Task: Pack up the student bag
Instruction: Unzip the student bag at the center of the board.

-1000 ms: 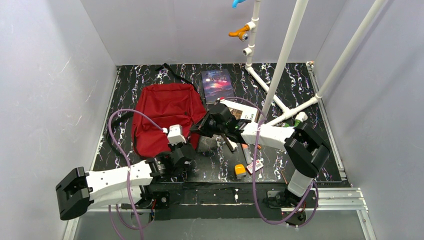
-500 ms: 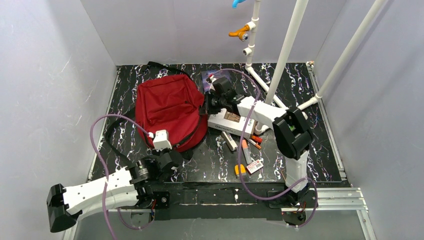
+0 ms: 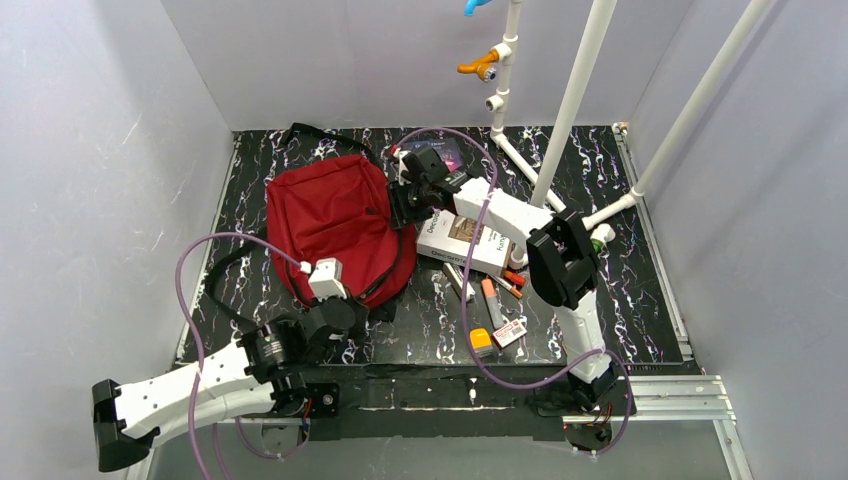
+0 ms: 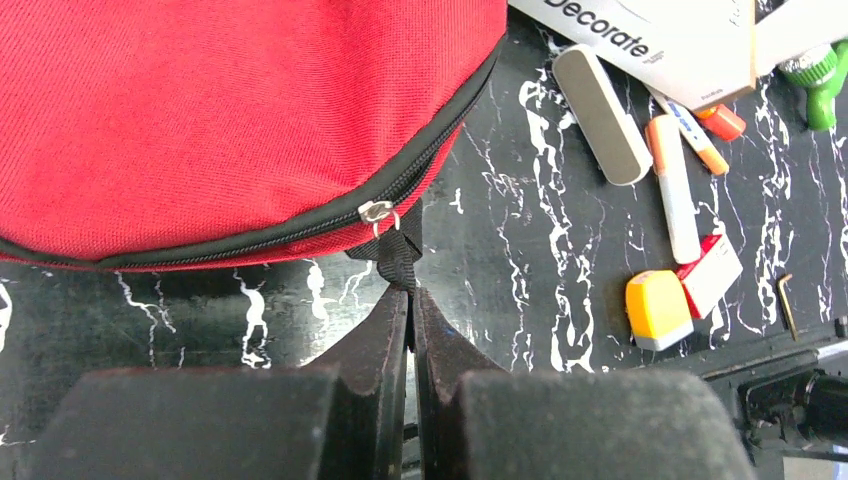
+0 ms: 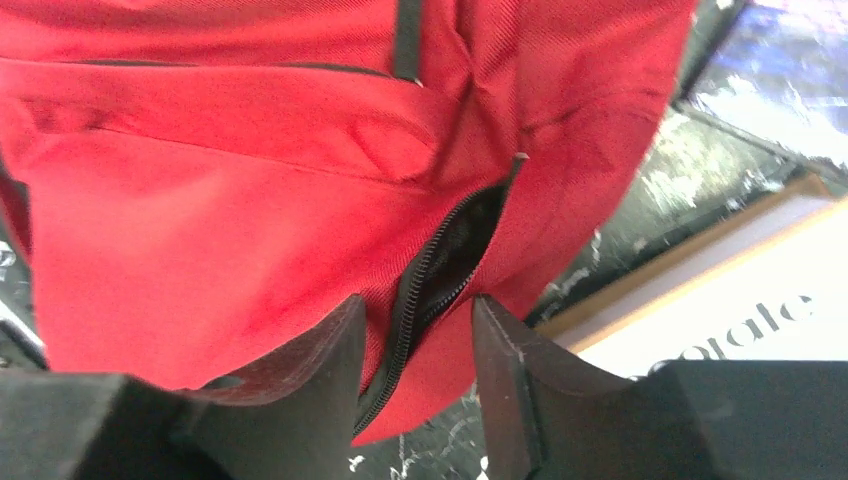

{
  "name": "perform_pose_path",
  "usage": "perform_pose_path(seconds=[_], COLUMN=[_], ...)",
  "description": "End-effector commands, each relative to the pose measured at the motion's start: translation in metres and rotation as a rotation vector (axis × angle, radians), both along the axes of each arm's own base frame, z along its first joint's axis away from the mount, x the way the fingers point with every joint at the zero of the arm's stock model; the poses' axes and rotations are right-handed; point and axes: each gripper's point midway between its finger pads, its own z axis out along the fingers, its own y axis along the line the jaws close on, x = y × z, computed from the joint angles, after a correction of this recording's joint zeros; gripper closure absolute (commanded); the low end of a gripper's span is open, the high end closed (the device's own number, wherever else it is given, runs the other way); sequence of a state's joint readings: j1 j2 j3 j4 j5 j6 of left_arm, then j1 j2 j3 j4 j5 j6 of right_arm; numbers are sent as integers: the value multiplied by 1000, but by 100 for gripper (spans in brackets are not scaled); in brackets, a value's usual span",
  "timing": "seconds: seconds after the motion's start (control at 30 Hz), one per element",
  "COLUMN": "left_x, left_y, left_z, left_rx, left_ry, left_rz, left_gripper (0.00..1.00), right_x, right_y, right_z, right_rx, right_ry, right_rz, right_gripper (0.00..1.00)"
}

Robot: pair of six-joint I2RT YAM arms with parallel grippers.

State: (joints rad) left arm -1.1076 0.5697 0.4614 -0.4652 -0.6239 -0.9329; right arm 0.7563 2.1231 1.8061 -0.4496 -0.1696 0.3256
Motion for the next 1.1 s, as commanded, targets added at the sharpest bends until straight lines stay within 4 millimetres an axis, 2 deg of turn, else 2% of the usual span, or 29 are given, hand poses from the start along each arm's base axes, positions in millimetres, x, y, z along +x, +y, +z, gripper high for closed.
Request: perform_pose_path(seconds=[0.0, 0.1, 0.17, 0.2, 0.33, 0.37, 0.5, 0.63, 0.77, 0.9, 1.0, 1.07], left_x=[6, 7, 7, 7, 5, 4, 0, -1, 0, -1, -2, -2], left_y=[-23, -31, -34, -35, -38, -37, -41, -44, -46, -45, -42, -33], left_z=[32, 39, 42, 41, 39, 39, 39, 42, 49, 47, 45, 41], left_rx=[-69, -85, -101, -109, -140, -145, -148, -154, -156, -125, -100, -59], left_ry=[-44, -42, -42, -41, -33, -29, -12, -9, -27, -24, -17, -6], left_rz=[-62, -87, -98, -101, -108, -108, -137, -154, -166, -181, -184, -162], left_gripper=[100, 100, 100, 100, 100, 100, 100, 100, 100, 100, 100, 100], right_x=[-13, -32, -37, -44, -86, -95, -117, -137, -147, -137, -120, -102], right_y=[-23, -37, -52, -53, -22, -16, 8, 27, 30, 26, 25, 21], right_z=[23, 31, 35, 37, 55, 55, 59, 51, 41, 27, 26, 25], right_rx=[-91, -92, -61, -8, 294, 339, 494, 518, 500, 482, 497, 491], right_ry=[-81, -77, -48, -26, 77, 111, 265, 359, 352, 325, 307, 282], right_rz=[-13, -62, -220, -276, -348, -352, -384, -382, -389, -409, -369, -340], right_gripper=[41, 23, 5, 2, 2, 2, 3, 7, 14, 35, 57, 72])
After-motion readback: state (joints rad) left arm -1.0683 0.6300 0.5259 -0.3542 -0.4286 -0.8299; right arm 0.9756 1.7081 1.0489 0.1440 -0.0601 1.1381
